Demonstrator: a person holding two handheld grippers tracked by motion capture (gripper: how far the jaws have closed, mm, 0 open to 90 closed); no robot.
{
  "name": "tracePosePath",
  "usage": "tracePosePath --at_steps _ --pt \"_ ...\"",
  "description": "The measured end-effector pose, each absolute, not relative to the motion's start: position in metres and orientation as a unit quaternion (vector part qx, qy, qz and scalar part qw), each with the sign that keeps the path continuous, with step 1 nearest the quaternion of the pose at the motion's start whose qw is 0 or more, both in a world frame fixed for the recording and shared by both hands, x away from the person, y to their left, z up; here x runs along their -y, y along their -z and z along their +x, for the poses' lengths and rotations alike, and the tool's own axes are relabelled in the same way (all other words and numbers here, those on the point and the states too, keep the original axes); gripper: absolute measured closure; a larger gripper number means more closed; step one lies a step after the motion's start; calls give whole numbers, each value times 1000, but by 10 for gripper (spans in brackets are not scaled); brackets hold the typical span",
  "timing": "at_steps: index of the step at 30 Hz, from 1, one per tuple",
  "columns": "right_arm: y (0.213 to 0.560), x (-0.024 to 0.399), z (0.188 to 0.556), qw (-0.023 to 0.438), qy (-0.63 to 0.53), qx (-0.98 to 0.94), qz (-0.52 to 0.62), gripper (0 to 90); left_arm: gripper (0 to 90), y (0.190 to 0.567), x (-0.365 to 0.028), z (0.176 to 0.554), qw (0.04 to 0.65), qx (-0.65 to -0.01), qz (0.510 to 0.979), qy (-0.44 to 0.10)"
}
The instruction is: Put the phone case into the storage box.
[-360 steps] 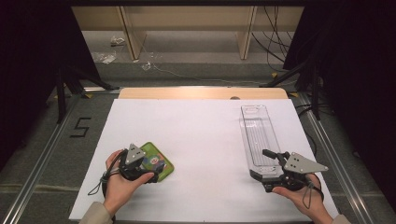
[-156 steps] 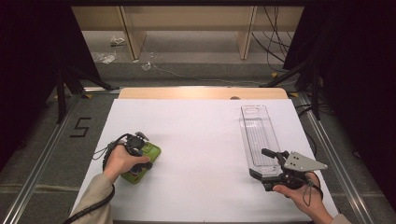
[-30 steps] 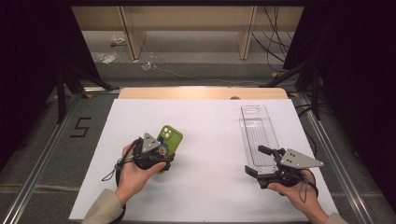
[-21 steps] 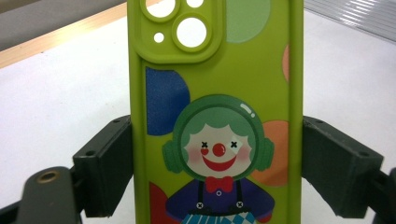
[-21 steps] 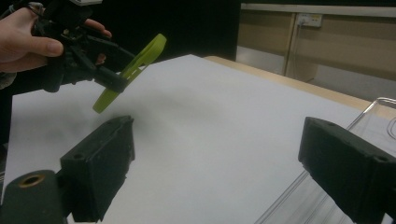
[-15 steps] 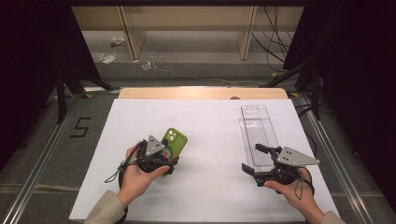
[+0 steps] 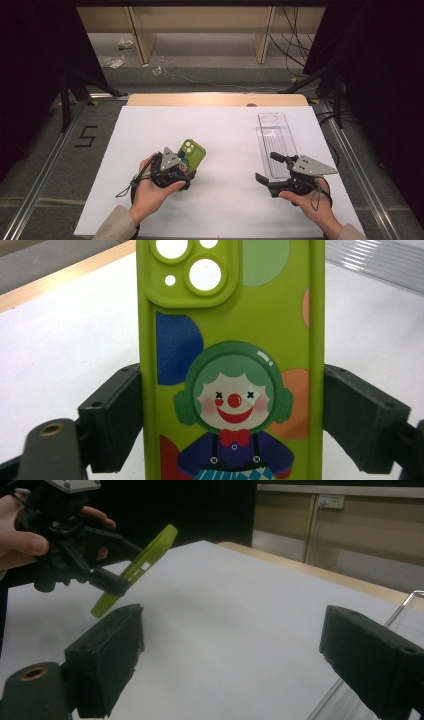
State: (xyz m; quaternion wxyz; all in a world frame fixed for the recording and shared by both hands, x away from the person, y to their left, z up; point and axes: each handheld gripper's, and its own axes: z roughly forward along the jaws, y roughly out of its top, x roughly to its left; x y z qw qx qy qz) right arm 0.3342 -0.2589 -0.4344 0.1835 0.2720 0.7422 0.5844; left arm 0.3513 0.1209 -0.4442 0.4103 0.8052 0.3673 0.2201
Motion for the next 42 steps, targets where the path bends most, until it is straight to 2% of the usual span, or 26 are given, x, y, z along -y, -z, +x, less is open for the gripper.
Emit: tracePosePath --at_steps 42 --pt "429 235 344 180 -585 -741 278 131 160 444 -93 338 424 -334 815 -212"
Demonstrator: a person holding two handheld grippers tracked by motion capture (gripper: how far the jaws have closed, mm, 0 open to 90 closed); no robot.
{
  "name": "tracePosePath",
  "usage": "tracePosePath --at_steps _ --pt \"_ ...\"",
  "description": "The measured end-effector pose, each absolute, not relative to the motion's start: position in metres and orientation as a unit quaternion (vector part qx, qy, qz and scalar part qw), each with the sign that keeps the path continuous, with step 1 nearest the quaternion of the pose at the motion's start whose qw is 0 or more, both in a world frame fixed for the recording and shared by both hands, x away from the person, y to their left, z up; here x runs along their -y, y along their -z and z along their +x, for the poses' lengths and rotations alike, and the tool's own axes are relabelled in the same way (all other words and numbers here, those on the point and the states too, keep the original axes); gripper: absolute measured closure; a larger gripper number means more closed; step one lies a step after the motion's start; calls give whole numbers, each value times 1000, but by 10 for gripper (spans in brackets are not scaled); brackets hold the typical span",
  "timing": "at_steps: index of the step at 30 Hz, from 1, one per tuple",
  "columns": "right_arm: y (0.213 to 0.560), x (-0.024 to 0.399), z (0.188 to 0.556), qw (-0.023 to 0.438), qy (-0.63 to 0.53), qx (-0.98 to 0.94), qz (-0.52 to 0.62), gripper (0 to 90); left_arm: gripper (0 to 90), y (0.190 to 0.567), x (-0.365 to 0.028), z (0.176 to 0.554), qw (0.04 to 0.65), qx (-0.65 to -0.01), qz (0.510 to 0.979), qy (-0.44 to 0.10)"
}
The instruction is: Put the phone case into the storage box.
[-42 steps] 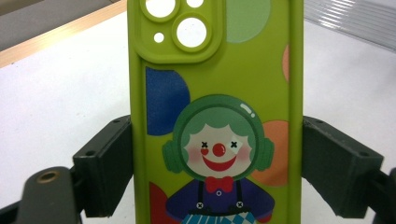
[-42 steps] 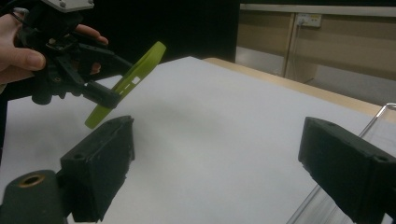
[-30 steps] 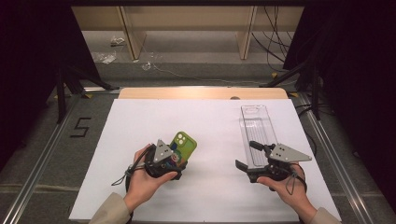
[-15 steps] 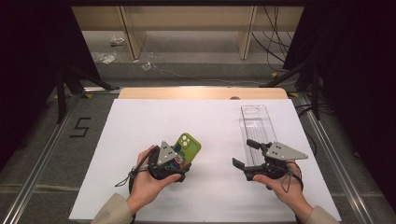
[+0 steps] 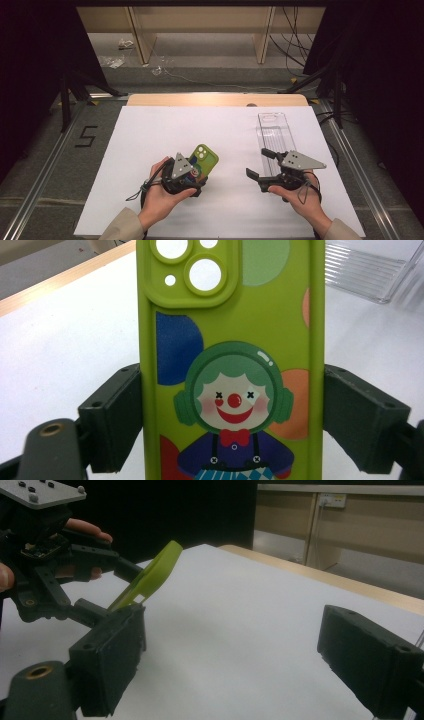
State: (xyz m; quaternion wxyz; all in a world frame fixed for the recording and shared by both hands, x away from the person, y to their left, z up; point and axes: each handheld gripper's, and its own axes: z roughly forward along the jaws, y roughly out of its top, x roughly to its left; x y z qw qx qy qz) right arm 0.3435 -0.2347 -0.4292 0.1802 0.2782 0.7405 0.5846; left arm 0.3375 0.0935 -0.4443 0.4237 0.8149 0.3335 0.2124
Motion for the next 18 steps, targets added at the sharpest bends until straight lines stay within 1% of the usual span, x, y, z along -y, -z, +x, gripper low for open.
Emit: tracePosePath --at_steps 18 --pt "428 227 345 176 -585 -743 275 132 160 445 -87 335 425 -326 818 -210"
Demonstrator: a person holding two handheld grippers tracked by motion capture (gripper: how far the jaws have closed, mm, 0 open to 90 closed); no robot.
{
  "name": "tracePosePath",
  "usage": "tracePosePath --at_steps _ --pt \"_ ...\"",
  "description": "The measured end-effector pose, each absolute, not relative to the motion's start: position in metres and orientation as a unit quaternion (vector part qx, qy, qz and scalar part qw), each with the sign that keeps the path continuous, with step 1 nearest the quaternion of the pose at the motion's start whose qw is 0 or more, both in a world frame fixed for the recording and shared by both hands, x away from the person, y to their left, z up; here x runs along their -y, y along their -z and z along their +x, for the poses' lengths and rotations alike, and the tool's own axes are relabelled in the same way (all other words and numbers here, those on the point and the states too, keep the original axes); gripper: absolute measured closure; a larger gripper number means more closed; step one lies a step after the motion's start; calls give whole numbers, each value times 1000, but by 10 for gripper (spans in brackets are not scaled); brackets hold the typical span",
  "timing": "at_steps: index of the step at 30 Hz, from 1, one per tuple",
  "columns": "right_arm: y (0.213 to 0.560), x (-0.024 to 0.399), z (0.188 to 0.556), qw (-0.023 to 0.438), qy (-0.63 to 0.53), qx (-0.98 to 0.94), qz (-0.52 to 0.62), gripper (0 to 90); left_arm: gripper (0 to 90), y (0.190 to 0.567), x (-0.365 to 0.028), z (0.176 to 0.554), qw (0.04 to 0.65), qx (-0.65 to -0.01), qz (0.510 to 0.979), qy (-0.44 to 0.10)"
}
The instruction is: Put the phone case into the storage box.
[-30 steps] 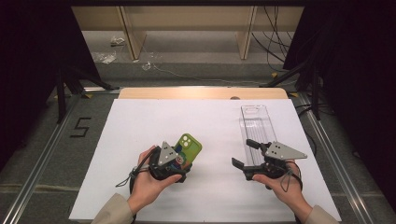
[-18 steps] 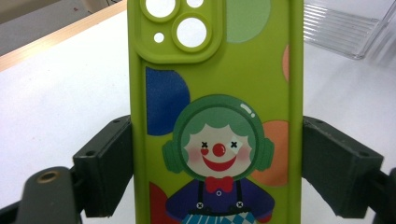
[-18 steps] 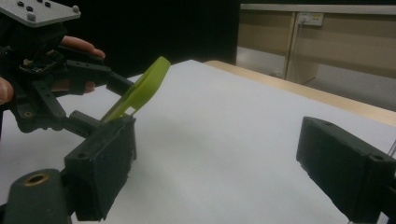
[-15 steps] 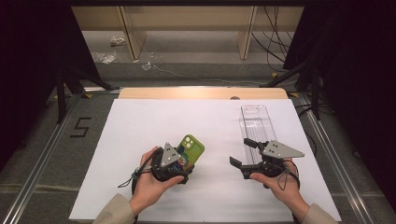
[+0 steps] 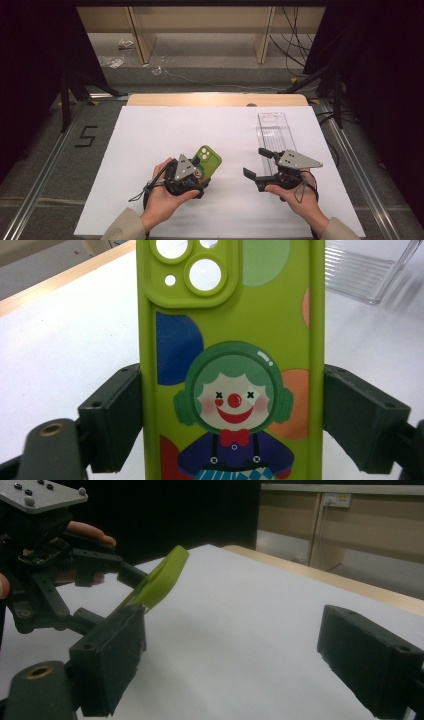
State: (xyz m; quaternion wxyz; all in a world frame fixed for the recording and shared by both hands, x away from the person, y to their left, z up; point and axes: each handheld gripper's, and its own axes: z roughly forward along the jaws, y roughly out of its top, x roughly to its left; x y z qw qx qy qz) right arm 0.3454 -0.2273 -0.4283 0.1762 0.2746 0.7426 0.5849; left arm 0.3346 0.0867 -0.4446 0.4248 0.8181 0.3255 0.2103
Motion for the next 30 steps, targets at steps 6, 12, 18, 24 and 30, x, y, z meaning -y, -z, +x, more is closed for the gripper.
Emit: tracePosePath --at_steps 6,12,18,24,30 --pt "428 225 346 175 -586 -743 273 132 160 444 -85 333 426 -322 819 -209" --pt "428 223 346 174 -586 -743 272 132 160 444 -83 332 427 -320 820 -208" --pt "428 221 346 174 -586 -744 270 132 160 444 -79 331 428 -316 822 -206" --pt "427 218 346 172 -586 -746 267 132 160 445 -77 329 429 -312 823 -205" --pt "427 216 346 171 -586 -747 265 132 160 444 -74 328 429 -309 824 -204"
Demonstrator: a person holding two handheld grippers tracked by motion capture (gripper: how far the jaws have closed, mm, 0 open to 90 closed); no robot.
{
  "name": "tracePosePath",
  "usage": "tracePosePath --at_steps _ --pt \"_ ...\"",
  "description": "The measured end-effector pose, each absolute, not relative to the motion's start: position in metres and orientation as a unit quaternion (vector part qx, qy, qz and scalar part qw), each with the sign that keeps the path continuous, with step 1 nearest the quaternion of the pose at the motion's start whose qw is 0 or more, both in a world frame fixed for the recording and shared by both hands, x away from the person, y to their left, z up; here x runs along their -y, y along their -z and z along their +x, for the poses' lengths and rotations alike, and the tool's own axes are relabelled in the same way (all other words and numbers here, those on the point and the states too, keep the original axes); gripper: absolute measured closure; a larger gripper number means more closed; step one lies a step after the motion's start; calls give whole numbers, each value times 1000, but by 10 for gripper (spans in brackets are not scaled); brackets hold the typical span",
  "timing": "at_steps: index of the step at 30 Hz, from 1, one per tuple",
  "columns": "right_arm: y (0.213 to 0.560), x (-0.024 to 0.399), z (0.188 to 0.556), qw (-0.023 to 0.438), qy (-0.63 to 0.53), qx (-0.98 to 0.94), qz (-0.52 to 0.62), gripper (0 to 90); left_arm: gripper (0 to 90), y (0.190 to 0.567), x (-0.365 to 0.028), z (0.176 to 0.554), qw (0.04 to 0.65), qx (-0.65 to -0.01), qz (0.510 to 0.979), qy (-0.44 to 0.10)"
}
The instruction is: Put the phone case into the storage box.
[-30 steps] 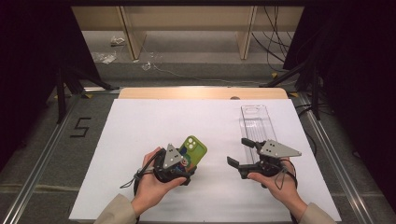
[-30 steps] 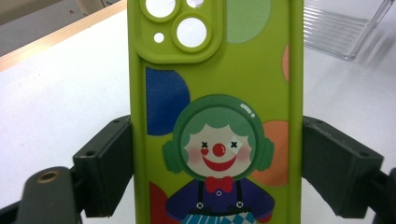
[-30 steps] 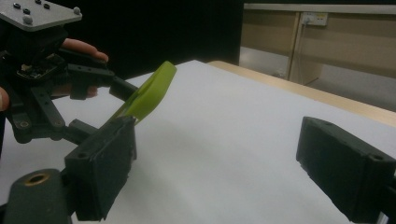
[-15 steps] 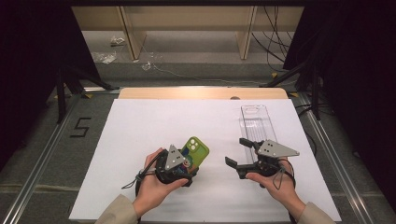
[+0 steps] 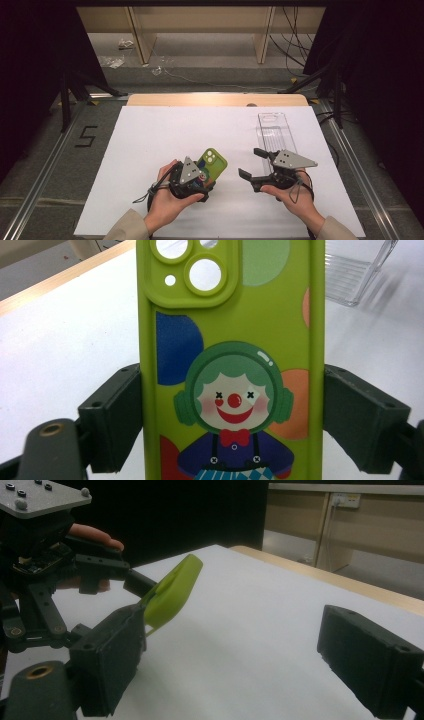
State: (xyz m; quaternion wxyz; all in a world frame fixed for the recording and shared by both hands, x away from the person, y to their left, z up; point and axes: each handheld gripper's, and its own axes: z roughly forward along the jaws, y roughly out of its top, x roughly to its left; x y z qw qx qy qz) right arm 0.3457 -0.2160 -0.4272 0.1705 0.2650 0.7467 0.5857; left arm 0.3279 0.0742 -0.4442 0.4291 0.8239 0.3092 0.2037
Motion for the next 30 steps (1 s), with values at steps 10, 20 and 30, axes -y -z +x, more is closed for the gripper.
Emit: tracePosePath --at_steps 10,20,30 --pt "427 213 346 167 -586 -748 264 132 160 444 -69 326 430 -304 826 -202" --pt "426 209 347 166 -587 -747 264 132 160 445 -65 325 431 -300 827 -198" --pt "426 204 350 163 -587 -748 263 133 160 445 -58 323 432 -294 830 -195"
